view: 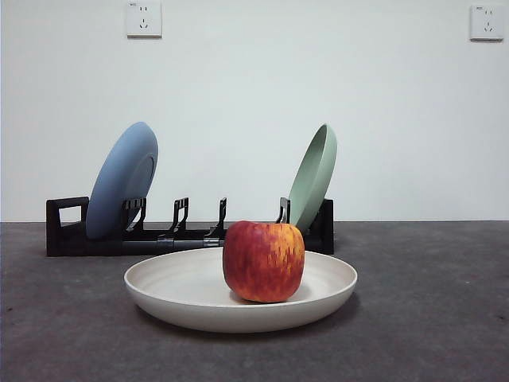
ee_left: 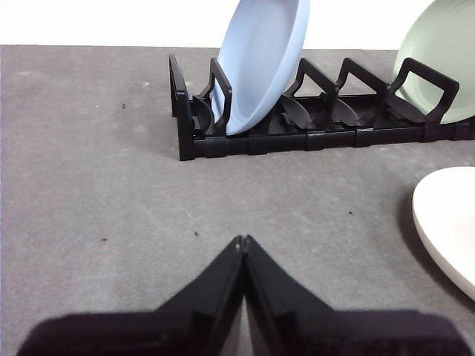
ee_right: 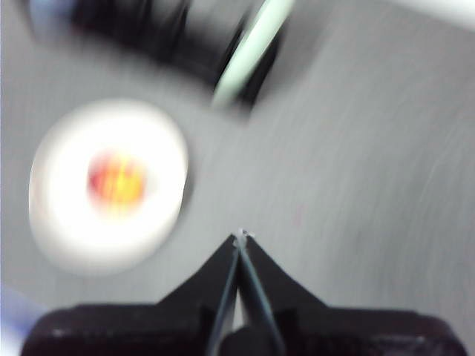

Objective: Take the yellow plate from the plate rack,put the plate on the table,take the apple from the table,put the apple in the plate

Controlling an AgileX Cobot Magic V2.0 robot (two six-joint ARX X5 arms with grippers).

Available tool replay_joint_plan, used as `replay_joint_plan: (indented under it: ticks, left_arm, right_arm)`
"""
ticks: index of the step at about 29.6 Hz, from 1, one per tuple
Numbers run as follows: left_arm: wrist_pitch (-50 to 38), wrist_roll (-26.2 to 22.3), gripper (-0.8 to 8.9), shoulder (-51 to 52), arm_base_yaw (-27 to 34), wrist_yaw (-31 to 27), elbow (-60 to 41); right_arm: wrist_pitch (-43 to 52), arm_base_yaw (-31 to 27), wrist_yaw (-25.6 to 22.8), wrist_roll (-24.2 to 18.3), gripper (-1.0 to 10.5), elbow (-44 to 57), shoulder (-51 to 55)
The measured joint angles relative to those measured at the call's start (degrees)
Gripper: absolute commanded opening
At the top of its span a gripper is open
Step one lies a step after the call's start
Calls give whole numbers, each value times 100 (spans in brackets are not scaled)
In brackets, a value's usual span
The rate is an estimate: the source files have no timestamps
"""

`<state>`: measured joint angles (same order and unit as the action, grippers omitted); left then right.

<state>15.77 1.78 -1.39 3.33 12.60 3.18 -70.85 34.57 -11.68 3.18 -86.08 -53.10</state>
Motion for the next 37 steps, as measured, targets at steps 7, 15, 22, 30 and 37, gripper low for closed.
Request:
replay_joint_plan:
  ticks: [7, 15, 22, 30, 37]
  left_arm:
    - [0, 0, -4, 0, 0, 0, 0]
    - [0, 0, -4, 0, 0, -2, 0]
    - [2, 2, -4, 0, 0, -2, 0]
    - [2, 2, -4, 0, 0, 0, 0]
    - [2, 0, -4, 0, 0, -2, 0]
  right_arm:
    - [2577, -2688, 1930, -761, 2, 1965, 1908]
    - [4809, -3558, 1943, -901, 2, 4848, 3536]
    - [5447, -3615, 1947, -881, 2, 6889, 4730]
    - [5587, -3615, 1963, -461, 2, 8122, 5250]
    - [5646, -3615, 1982, -356, 2, 8327, 5257]
